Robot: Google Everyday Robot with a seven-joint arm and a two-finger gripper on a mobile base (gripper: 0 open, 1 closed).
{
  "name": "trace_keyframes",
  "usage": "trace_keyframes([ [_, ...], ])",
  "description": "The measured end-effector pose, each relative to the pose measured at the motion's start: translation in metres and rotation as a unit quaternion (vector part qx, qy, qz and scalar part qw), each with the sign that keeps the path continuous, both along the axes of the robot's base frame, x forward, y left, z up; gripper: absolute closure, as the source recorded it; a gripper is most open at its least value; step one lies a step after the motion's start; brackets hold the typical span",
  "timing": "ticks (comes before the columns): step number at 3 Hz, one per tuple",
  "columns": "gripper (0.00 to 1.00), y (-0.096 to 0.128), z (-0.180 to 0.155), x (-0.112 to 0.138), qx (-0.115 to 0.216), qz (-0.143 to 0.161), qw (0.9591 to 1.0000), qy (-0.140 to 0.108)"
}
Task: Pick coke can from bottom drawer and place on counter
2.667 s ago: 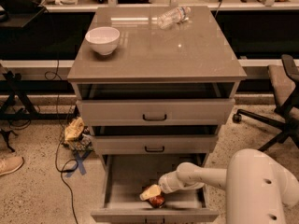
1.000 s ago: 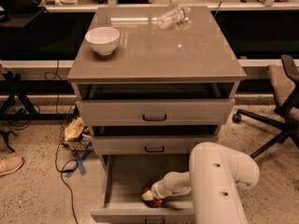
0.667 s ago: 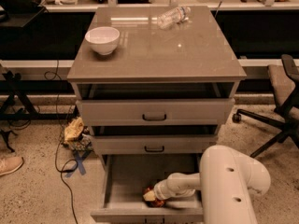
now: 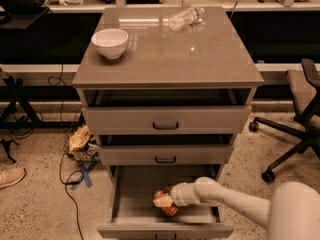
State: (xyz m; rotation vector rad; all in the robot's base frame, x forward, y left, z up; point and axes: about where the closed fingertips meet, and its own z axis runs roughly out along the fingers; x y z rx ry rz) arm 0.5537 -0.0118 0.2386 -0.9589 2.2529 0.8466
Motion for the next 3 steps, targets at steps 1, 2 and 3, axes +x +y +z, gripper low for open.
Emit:
trace_keyframes([
  [1,1.0,-0.063,0.061,0.027,0.055,-0.017,0.9967,-0.057],
  [2,1.0,-0.093,0.072,0.013,0.068,0.0,0.9955,-0.066],
  [3,1.0,-0.093,0.073,0.013,0.068,0.0,0.9955,-0.066],
])
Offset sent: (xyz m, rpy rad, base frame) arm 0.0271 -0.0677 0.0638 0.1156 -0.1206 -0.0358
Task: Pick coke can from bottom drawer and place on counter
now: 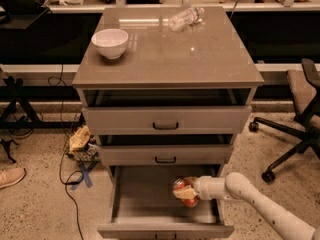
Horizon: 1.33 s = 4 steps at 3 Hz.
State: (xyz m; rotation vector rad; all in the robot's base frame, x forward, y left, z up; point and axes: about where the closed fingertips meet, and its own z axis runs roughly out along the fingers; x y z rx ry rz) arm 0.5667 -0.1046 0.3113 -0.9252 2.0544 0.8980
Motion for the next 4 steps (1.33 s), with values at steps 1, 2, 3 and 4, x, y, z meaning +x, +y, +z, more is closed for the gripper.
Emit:
trace_keyframes([
  [1,1.0,-0.007,0.038,-0.009,0.005,0.008,0.9989,-0.047],
  [2,1.0,-0.023,0.14,-0.037,-0.002,0.03,0.9873,-0.156],
  [3,1.0,-0.032,0.202,-0.056,-0.016,0.032,0.9749,-0.22],
  [4,1.0,-0.034,0.203,-0.057,-0.015,0.029,0.9748,-0.22],
])
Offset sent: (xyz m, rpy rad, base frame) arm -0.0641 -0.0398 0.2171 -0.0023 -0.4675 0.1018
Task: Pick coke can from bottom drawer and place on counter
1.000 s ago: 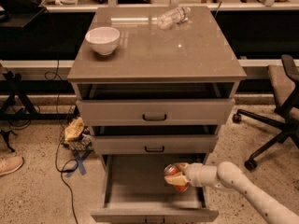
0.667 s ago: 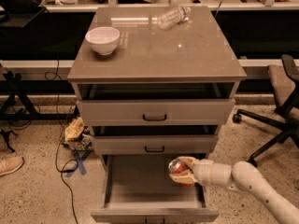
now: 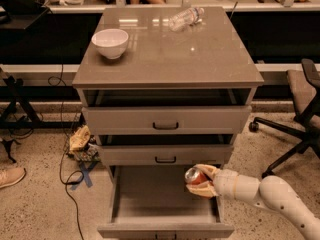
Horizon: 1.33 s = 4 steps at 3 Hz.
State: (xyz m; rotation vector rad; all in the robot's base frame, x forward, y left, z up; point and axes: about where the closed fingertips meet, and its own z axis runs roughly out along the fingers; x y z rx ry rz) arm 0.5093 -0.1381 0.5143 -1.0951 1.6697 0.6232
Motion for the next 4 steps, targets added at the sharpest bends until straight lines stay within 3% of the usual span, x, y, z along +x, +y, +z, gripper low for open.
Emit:
trace_keyframes([
  [1,1.0,0.001,-0.001,0.0,0.0,0.001,1.0,0.001],
  [2,1.0,-0.013,0.063,-0.003,-0.004,0.004,0.999,-0.045],
  [3,1.0,-0.022,0.148,-0.013,-0.013,0.013,0.9938,-0.109],
  [4,1.0,-0.023,0.238,-0.016,-0.005,0.028,0.9832,-0.18],
])
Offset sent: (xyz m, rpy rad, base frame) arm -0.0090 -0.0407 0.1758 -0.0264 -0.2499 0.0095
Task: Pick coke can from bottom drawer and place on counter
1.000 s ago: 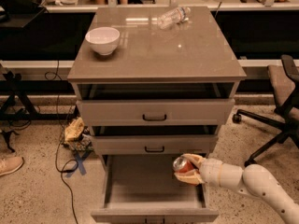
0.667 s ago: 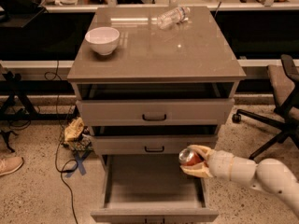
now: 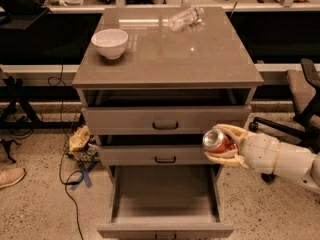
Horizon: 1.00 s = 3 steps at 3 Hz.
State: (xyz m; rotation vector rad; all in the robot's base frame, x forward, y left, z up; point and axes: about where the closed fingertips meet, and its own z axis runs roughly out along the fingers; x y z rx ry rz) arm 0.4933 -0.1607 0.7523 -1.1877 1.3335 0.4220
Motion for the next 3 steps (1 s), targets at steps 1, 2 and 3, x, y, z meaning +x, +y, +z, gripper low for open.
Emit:
trace_keyframes([
  [1,1.0,0.0,0.0,0.0,0.0,0.0,1.0,0.0],
  [2,1.0,0.009,0.057,0.017,-0.009,0.006,0.9992,-0.039],
  [3,1.0,0.016,0.117,0.035,-0.033,0.006,0.9973,-0.065],
])
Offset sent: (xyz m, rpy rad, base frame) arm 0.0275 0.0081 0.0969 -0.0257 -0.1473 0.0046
